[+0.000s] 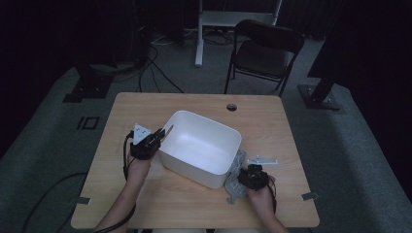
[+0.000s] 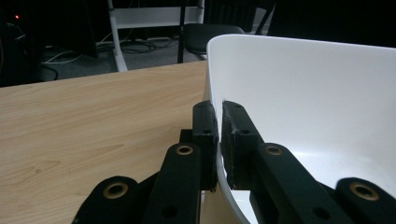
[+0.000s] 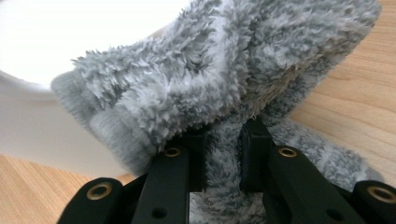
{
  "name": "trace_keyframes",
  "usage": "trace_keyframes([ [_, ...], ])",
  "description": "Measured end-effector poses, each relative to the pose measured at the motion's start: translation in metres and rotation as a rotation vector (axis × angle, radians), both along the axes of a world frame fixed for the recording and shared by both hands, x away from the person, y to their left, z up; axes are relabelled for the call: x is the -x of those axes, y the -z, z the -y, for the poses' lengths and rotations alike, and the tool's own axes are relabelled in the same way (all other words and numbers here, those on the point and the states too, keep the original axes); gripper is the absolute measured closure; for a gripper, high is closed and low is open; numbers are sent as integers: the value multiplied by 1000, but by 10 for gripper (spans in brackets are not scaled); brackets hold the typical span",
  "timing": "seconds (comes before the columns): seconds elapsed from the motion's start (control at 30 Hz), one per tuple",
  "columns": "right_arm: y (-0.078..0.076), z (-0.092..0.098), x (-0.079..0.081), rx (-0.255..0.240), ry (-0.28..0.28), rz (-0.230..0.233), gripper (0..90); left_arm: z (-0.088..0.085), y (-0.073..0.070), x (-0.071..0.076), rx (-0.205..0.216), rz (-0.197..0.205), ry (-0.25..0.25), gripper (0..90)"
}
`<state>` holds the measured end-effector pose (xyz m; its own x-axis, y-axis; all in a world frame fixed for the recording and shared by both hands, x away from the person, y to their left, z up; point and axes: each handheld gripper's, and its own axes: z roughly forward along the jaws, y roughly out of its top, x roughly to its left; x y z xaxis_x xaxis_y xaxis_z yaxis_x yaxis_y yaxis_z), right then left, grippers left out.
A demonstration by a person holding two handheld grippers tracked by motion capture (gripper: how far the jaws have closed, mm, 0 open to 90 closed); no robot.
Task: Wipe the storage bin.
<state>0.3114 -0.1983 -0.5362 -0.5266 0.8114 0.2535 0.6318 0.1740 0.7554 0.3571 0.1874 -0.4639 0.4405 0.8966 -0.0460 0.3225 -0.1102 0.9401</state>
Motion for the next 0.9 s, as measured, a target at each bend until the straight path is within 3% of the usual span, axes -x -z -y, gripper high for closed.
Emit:
trace_keyframes([
  [0.1,-7,5,3,-16,6,22,763,0,0,0,0,0,0,843],
  [0.27,-34,18,16,-82,23,101,762,0,0,-1,3,-2,-2,845],
  [0.47,-79,24,43,-170,-8,239,761,0,0,-1,-1,-2,-4,845],
  [0.53,-87,21,49,-182,-37,254,761,0,0,-1,-1,-3,-4,845],
  [0.63,-87,11,53,-182,-71,242,761,0,0,-1,1,-4,-2,845],
  [0.9,-75,-1,51,-135,-53,250,764,0,0,-1,8,-7,-1,846],
])
